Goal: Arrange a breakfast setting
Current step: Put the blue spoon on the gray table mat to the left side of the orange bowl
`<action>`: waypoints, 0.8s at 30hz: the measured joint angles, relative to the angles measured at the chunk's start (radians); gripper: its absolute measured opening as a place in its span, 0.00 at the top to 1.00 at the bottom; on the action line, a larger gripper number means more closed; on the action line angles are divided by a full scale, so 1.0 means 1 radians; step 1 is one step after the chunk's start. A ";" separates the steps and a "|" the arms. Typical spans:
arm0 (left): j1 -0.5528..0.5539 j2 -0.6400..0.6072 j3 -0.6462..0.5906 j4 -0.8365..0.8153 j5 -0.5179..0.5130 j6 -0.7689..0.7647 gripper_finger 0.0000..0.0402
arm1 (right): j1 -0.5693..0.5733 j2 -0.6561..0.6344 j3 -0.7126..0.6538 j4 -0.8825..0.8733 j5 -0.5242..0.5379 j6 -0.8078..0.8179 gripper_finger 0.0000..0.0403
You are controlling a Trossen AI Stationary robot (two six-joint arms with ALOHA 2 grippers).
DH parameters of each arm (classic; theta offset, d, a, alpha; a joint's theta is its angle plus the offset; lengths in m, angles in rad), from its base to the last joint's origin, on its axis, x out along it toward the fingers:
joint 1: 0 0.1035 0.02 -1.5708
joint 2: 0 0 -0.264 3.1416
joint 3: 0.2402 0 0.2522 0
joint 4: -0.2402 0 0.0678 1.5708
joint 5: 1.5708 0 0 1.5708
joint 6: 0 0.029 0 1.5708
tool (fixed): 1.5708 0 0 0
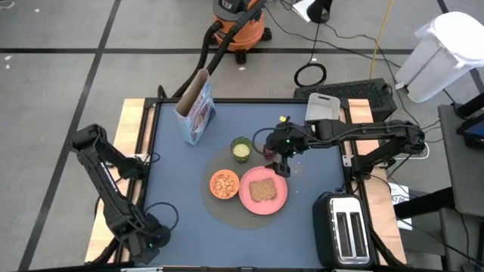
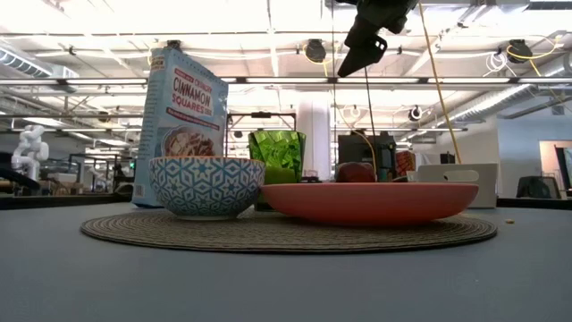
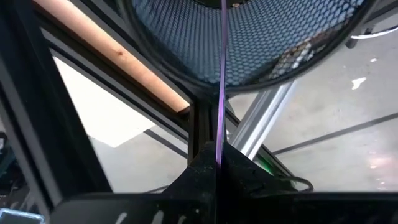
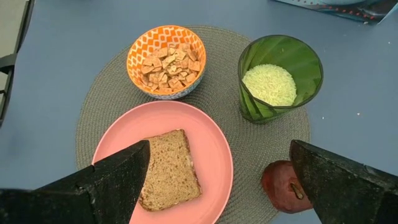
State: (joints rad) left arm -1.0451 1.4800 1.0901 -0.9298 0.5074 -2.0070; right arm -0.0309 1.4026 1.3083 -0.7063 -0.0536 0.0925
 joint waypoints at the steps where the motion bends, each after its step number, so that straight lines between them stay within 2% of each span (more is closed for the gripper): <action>1: 0.000 -0.008 0.000 0.000 0.001 -0.007 0.99 | 0.000 0.000 0.000 0.000 0.000 0.000 0.06; 14: 0.000 -0.189 0.000 0.000 0.008 -0.087 0.99 | 0.000 0.000 0.000 0.000 0.000 0.000 0.06; 24: 0.001 -0.377 0.000 0.040 -0.004 -0.228 0.99 | 0.000 0.000 0.000 0.000 0.000 0.000 0.06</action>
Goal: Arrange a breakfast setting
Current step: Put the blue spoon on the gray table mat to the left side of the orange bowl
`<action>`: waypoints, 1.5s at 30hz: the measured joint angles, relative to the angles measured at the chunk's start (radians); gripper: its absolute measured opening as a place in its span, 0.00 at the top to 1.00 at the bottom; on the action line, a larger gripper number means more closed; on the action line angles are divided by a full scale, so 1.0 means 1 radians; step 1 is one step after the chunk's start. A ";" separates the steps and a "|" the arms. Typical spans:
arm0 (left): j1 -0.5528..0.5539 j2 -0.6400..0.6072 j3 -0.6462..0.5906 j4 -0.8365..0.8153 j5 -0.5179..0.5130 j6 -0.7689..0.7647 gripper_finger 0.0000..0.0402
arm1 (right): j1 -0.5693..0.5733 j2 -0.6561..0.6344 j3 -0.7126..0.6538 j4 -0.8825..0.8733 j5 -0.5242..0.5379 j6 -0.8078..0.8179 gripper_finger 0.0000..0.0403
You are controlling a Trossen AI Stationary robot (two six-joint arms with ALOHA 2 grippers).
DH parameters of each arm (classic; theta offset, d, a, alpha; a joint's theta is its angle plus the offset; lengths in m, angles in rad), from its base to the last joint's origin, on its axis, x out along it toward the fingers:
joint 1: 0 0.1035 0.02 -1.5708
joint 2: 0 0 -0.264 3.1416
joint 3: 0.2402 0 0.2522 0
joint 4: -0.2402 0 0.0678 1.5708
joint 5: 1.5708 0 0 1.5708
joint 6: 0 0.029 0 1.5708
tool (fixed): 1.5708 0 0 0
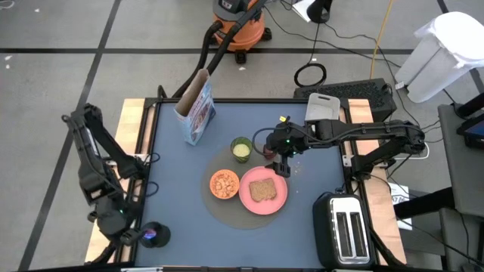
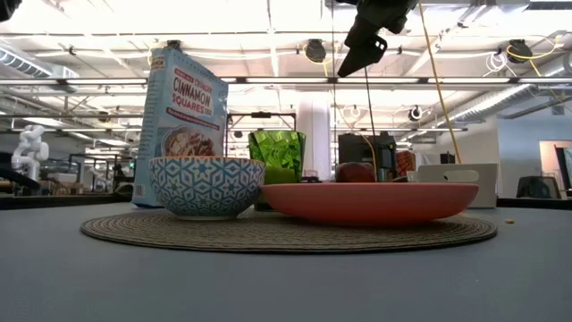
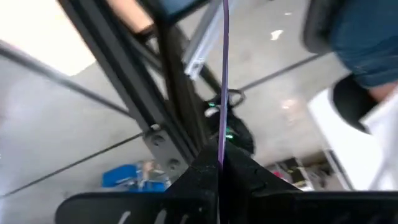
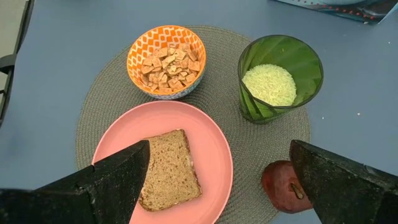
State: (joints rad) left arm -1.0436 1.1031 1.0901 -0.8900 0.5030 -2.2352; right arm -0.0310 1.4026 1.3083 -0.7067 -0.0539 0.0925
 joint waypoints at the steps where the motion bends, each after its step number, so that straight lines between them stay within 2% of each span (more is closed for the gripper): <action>1: 0.001 -0.015 0.000 0.006 -0.021 -0.009 0.99 | 0.000 0.000 0.000 0.000 0.000 0.000 0.06; 7: 0.025 -0.053 0.000 -0.001 -0.231 -0.002 0.99 | 0.000 0.000 0.000 0.000 0.000 0.000 0.06; 10: 0.035 -0.045 0.000 -0.009 -0.382 0.002 0.99 | 0.000 0.000 0.000 0.000 0.000 0.000 0.06; 16: 0.078 0.014 0.000 -0.071 -0.761 0.006 0.99 | 0.000 0.000 0.000 0.000 0.000 0.000 0.06; 20: 0.136 0.092 0.000 -0.145 -0.905 -0.010 0.99 | 0.000 0.000 0.000 0.000 0.000 0.000 0.06; 24: 0.211 0.194 0.000 -0.187 -0.958 -0.011 0.99 | 0.000 0.000 0.000 0.000 0.000 0.000 0.06; 34: 0.356 0.440 0.000 -0.179 -0.967 -0.012 0.99 | 0.000 0.000 0.000 0.000 0.000 0.000 0.06; 45: 0.432 0.642 0.000 0.007 -0.967 -0.011 0.99 | 0.000 0.000 0.000 0.000 0.000 0.000 0.06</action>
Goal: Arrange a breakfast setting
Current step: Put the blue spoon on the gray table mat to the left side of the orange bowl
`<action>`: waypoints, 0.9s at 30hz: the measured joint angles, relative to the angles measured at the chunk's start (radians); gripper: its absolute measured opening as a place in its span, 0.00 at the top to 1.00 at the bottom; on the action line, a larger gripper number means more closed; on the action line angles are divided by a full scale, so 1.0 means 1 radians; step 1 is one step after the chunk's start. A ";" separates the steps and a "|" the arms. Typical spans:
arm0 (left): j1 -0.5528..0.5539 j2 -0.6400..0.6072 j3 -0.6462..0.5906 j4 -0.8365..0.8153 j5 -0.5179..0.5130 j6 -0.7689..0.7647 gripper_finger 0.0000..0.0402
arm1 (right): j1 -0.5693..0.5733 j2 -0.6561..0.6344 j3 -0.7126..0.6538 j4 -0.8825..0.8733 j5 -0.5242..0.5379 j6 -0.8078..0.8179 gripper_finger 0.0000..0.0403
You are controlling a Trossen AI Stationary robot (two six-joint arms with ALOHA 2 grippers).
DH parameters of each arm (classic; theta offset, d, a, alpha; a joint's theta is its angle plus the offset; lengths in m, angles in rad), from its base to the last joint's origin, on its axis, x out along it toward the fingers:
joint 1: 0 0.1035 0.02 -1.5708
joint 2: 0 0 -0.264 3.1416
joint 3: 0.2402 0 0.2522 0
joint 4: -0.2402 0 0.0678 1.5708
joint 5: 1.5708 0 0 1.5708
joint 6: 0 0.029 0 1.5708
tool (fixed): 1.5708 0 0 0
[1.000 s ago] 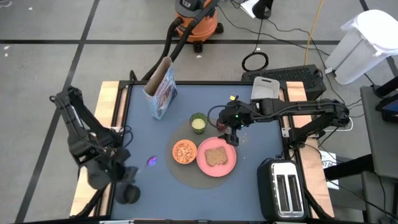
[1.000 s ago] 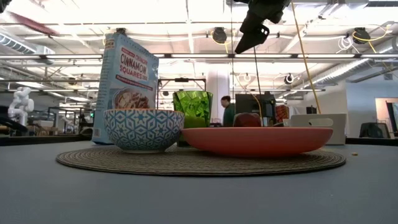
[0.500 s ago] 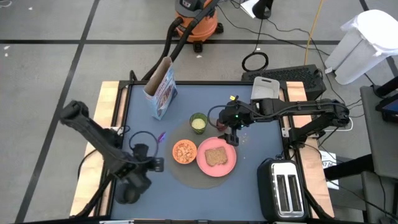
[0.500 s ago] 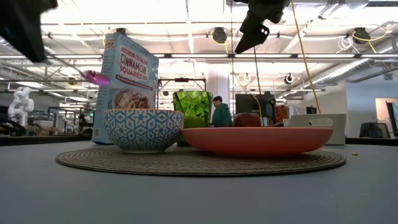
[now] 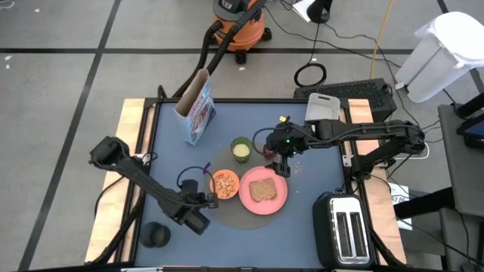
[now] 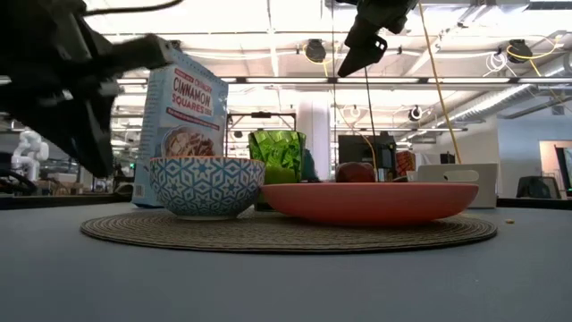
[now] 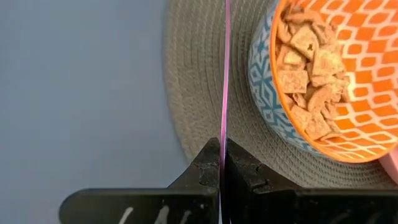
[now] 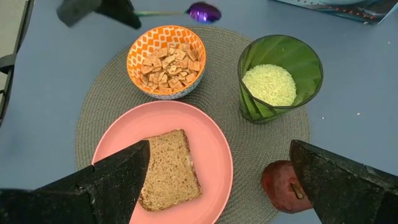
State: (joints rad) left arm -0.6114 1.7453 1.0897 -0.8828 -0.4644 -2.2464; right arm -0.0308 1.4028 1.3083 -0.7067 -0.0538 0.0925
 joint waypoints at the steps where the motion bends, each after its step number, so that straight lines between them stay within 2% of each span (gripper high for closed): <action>1: 0.004 0.013 0.000 0.016 0.000 0.000 0.99 | 0.000 0.000 0.000 0.000 0.000 0.000 0.06; 7: 0.022 0.059 -0.001 0.036 0.001 0.000 0.99 | 0.000 0.000 0.000 0.000 0.000 0.000 0.06; 18: 0.062 0.068 -0.001 0.020 0.025 0.019 0.98 | 0.000 0.000 0.000 0.002 0.000 0.000 0.06; 23: 0.074 0.068 -0.001 0.020 0.122 0.018 0.94 | 0.000 0.000 0.000 0.003 0.000 0.000 0.06; 27: 0.074 0.068 -0.001 0.021 0.132 0.017 0.94 | 0.000 0.000 0.000 0.008 0.000 0.000 0.06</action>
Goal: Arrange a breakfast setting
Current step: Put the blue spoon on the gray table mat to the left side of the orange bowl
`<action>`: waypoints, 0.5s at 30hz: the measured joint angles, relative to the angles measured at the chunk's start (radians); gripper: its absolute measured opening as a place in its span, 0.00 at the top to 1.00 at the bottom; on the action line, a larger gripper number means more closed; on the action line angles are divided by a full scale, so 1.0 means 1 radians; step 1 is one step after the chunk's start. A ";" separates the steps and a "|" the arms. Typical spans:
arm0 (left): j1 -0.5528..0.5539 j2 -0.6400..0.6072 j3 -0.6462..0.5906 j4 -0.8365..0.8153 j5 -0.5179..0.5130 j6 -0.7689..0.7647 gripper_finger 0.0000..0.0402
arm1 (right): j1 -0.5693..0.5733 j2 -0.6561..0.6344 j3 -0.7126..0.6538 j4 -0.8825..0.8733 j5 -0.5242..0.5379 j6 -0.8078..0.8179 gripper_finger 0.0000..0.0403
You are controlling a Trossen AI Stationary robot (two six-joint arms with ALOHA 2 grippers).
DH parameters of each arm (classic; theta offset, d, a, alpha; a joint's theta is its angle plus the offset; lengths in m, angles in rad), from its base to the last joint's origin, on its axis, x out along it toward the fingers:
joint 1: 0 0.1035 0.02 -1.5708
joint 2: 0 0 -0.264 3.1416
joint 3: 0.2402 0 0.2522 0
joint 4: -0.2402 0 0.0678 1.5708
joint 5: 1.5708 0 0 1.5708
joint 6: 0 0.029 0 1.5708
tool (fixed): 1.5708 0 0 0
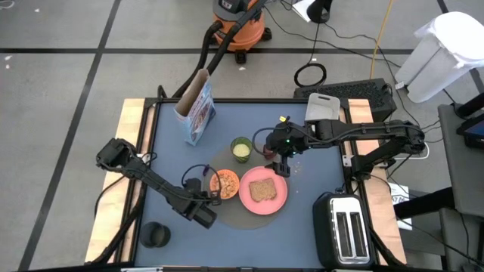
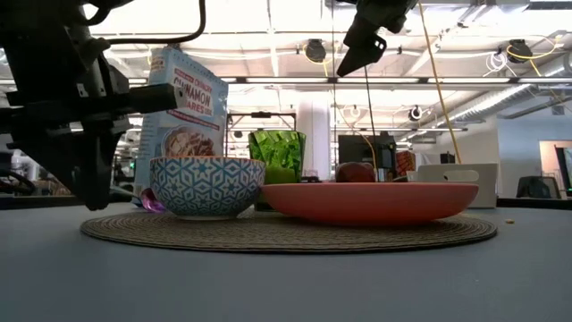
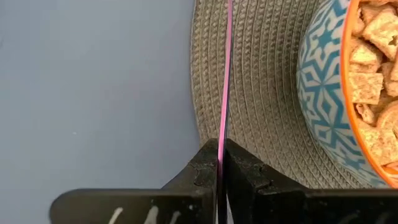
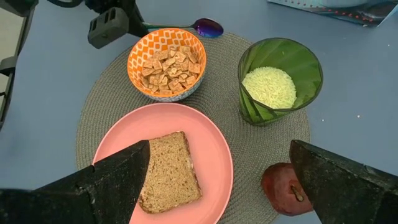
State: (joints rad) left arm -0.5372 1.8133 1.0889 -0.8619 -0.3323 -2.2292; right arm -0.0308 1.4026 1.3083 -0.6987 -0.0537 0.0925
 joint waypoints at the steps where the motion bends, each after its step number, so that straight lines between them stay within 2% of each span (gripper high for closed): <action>1: 0.000 0.000 0.000 0.001 0.001 0.000 0.93 | 0.000 0.000 0.000 0.000 0.000 0.000 0.06; 15: 0.004 0.000 0.000 0.041 0.000 0.033 0.92 | 0.000 0.000 0.000 0.000 0.000 0.000 0.06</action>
State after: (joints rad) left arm -0.5327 1.8133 1.0889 -0.8210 -0.3322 -2.1966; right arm -0.0310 1.4026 1.3083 -0.6982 -0.0539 0.0922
